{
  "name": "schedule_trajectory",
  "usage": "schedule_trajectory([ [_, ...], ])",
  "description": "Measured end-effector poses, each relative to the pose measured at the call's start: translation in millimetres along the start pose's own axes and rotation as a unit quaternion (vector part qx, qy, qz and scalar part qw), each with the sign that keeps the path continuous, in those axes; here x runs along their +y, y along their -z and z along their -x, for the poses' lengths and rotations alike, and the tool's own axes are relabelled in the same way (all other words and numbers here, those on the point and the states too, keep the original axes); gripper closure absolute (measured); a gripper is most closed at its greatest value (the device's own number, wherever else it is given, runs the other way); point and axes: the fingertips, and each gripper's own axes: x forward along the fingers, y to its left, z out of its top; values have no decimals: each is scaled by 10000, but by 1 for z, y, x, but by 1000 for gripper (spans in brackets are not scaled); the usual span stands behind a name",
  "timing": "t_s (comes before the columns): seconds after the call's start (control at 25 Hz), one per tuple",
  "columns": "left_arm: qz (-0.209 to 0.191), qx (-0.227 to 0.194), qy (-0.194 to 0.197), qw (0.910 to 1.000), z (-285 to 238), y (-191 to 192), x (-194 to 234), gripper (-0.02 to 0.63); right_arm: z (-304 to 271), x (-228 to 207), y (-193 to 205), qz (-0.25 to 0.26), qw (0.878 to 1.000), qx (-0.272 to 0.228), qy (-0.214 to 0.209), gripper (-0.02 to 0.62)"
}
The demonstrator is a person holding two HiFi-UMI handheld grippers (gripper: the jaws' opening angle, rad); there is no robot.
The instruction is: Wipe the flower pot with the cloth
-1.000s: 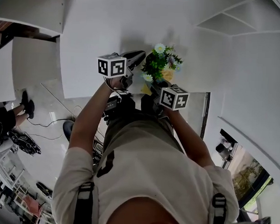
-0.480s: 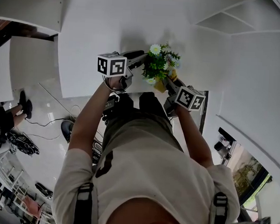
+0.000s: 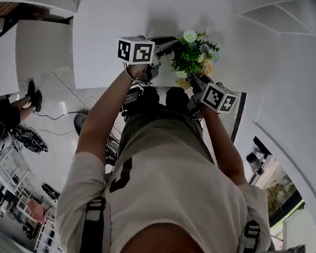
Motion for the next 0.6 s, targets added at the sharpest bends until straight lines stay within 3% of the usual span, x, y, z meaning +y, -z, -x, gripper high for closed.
schedule_trajectory([
  [0.24, 194, -75, 144, 9997, 1, 0, -1, 532, -9, 36, 30, 202, 9969, 541, -529, 468],
  [0.32, 223, -90, 164, 9996, 2, 0, -1, 532, -5, 29, 24, 208, 9983, 428, -328, 468],
  [0.48, 178, -67, 158, 9997, 2, -1, -2, 532, 15, -16, -12, -155, 9982, -251, 525, 468],
  [0.6, 178, -92, 157, 9997, 3, 0, -2, 532, 12, -20, -21, -284, 9982, -284, 455, 469],
])
